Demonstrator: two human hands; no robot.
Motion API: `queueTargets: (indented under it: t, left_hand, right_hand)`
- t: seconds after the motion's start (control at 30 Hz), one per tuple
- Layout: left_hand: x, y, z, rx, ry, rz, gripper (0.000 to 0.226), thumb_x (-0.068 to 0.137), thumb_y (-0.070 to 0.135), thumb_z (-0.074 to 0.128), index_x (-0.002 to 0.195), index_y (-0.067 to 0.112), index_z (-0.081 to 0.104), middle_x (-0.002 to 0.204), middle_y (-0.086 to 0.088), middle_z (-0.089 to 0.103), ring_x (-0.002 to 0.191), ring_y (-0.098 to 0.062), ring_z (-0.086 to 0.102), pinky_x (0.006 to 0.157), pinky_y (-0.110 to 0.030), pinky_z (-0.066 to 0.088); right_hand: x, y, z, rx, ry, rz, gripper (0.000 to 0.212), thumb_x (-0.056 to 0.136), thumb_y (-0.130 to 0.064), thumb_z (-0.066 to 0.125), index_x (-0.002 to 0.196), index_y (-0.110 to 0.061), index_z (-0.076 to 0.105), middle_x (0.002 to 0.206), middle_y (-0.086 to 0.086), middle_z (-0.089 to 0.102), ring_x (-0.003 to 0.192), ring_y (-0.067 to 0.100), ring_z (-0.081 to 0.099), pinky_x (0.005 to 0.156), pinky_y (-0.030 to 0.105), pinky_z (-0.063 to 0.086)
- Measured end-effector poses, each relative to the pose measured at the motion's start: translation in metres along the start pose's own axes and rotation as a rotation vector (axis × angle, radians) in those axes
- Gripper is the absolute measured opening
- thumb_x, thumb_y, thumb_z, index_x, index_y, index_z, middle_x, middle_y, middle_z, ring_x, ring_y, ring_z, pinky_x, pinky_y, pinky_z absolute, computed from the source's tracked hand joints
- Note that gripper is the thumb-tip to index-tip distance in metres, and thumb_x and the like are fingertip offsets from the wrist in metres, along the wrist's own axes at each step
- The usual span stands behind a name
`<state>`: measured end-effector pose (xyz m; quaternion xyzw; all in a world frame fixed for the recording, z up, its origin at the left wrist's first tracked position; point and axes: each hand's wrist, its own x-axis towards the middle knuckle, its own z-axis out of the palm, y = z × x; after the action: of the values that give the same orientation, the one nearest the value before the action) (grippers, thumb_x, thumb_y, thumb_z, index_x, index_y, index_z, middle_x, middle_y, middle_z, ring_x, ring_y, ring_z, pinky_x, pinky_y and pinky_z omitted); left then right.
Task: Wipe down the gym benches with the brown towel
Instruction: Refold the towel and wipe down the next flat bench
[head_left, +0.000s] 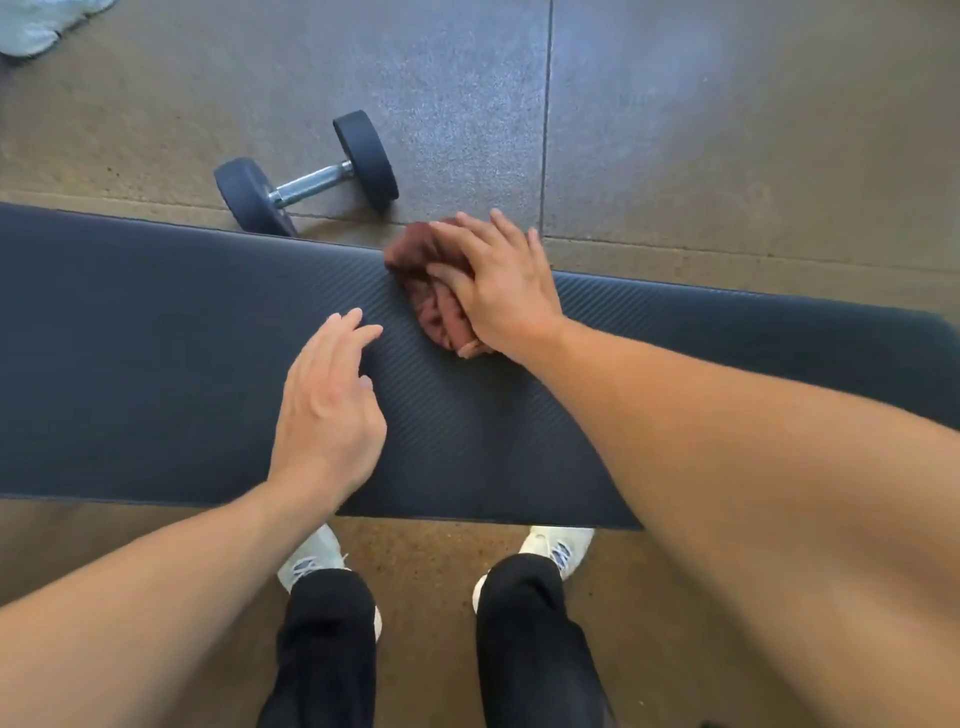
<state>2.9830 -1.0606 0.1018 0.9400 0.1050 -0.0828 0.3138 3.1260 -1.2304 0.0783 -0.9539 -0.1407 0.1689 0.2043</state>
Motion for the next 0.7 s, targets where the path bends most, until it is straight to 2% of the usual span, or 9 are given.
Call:
queueTargets:
  t: [0.1, 0.17, 0.23, 0.33, 0.4, 0.47, 0.57, 0.63, 0.7]
  left_hand:
    - [0.01, 0.028, 0.017, -0.014, 0.039, -0.036, 0.06, 0.089, -0.012, 0.049, 0.146, 0.007, 0.047, 0.158, -0.009, 0.041, 0.15, -0.025, 0.029, 0.125, -0.037, 0.018]
    - [0.011, 0.046, 0.028, 0.01, 0.042, -0.055, 0.065, 0.084, -0.014, 0.045, 0.147, 0.003, 0.044, 0.161, -0.011, 0.036, 0.152, -0.027, 0.025, 0.126, -0.037, 0.014]
    - [0.006, 0.056, 0.034, 0.038, 0.036, -0.055, 0.069, 0.082, -0.014, 0.045, 0.149, 0.004, 0.042, 0.164, -0.011, 0.031, 0.154, -0.026, 0.019, 0.127, -0.04, 0.013]
    - [-0.004, 0.065, 0.042, 0.105, -0.034, 0.106, 0.073, 0.079, -0.016, 0.048, 0.148, 0.005, 0.042, 0.164, -0.012, 0.03, 0.155, -0.027, 0.019, 0.127, -0.045, 0.014]
    - [-0.007, 0.07, 0.049, 0.156, -0.098, 0.219, 0.073, 0.081, -0.015, 0.05, 0.15, 0.006, 0.041, 0.165, -0.011, 0.028, 0.156, -0.027, 0.017, 0.128, -0.044, 0.012]
    - [0.0, 0.079, 0.057, 0.182, -0.127, 0.253, 0.073, 0.085, -0.011, 0.053, 0.154, 0.006, 0.036, 0.167, -0.01, 0.024, 0.157, -0.026, 0.014, 0.128, -0.043, 0.008]
    - [0.023, 0.098, 0.073, 0.21, -0.089, 0.173, 0.068, 0.093, 0.001, 0.053, 0.157, 0.009, 0.03, 0.169, -0.007, 0.02, 0.157, -0.025, 0.01, 0.128, -0.045, 0.004]
    - [0.036, 0.11, 0.079, 0.206, -0.068, 0.072, 0.063, 0.099, 0.009, 0.049, 0.158, 0.01, 0.03, 0.169, -0.005, 0.02, 0.157, -0.023, 0.009, 0.127, -0.048, 0.004]
    - [0.04, 0.118, 0.084, 0.243, -0.065, 0.015, 0.06, 0.101, 0.017, 0.048, 0.158, 0.01, 0.03, 0.169, -0.005, 0.021, 0.157, -0.024, 0.009, 0.127, -0.05, 0.005]
  right_hand:
    - [-0.02, 0.003, 0.006, 0.066, 0.065, 0.05, 0.046, 0.104, -0.049, 0.049, 0.148, -0.037, 0.053, 0.158, -0.007, 0.048, 0.154, 0.025, 0.027, 0.127, 0.047, 0.009]
    - [-0.068, 0.006, 0.02, 0.055, 0.176, 0.026, 0.044, 0.101, -0.044, 0.05, 0.142, -0.032, 0.061, 0.155, -0.003, 0.053, 0.152, 0.03, 0.033, 0.127, 0.052, 0.014]
    - [-0.127, 0.012, 0.034, 0.039, 0.195, 0.001, 0.042, 0.1, -0.039, 0.051, 0.138, -0.027, 0.065, 0.152, 0.0, 0.056, 0.15, 0.033, 0.038, 0.124, 0.058, 0.021]
    - [-0.199, 0.035, 0.04, -0.054, 0.127, -0.07, 0.04, 0.102, -0.036, 0.051, 0.139, -0.027, 0.063, 0.152, 0.001, 0.055, 0.149, 0.033, 0.039, 0.124, 0.059, 0.023]
    - [-0.216, 0.057, 0.036, -0.143, 0.066, -0.152, 0.041, 0.104, -0.038, 0.049, 0.141, -0.029, 0.06, 0.154, 0.0, 0.054, 0.149, 0.033, 0.039, 0.124, 0.061, 0.021]
    - [-0.203, 0.077, 0.026, -0.176, 0.066, -0.156, 0.042, 0.104, -0.04, 0.047, 0.143, -0.031, 0.059, 0.155, -0.001, 0.053, 0.149, 0.034, 0.039, 0.122, 0.065, 0.022]
    - [-0.147, 0.092, 0.004, -0.096, 0.167, -0.004, 0.044, 0.101, -0.043, 0.046, 0.139, -0.031, 0.063, 0.152, 0.0, 0.056, 0.147, 0.037, 0.042, 0.121, 0.066, 0.024]
    - [-0.105, 0.101, -0.015, -0.056, 0.171, 0.052, 0.049, 0.1, -0.049, 0.043, 0.143, -0.034, 0.06, 0.155, -0.001, 0.053, 0.15, 0.035, 0.038, 0.123, 0.063, 0.019]
    - [-0.067, 0.112, -0.035, -0.031, 0.102, 0.148, 0.052, 0.102, -0.056, 0.041, 0.15, -0.039, 0.05, 0.161, -0.006, 0.044, 0.154, 0.028, 0.028, 0.127, 0.054, 0.01]
